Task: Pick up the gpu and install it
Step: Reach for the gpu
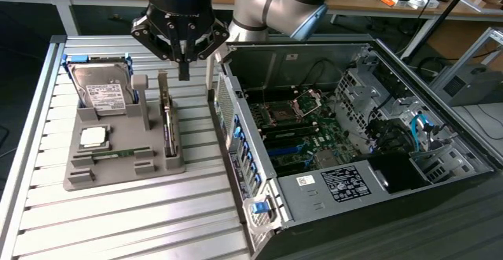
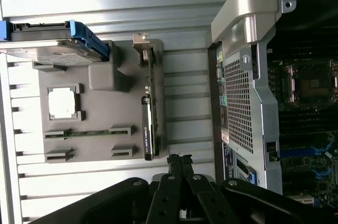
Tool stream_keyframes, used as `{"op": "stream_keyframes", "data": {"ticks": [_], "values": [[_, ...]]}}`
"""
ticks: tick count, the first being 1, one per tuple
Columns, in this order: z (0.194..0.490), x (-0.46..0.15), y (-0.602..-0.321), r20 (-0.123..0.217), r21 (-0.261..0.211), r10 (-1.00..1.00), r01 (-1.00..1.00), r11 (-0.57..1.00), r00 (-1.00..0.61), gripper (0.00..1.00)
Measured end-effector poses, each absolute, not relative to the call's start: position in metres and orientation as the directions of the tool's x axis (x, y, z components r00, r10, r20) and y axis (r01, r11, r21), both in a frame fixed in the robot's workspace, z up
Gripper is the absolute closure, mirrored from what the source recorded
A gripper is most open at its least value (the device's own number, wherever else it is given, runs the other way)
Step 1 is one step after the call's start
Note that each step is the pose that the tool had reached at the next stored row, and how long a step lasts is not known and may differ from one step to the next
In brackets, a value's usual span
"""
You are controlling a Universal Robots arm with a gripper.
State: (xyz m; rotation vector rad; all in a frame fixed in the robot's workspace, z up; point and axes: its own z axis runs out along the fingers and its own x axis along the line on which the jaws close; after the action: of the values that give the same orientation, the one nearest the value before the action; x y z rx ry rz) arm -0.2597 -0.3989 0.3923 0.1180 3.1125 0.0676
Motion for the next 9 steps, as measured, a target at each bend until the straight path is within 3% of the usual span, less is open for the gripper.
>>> {"op": "stream_keyframes", "data": {"ticks": [9], "values": [[0.3922,-0.2664,-0.3989,-0.024,0.044,0.076,0.075,0.996,-0.997,0.89]]}}
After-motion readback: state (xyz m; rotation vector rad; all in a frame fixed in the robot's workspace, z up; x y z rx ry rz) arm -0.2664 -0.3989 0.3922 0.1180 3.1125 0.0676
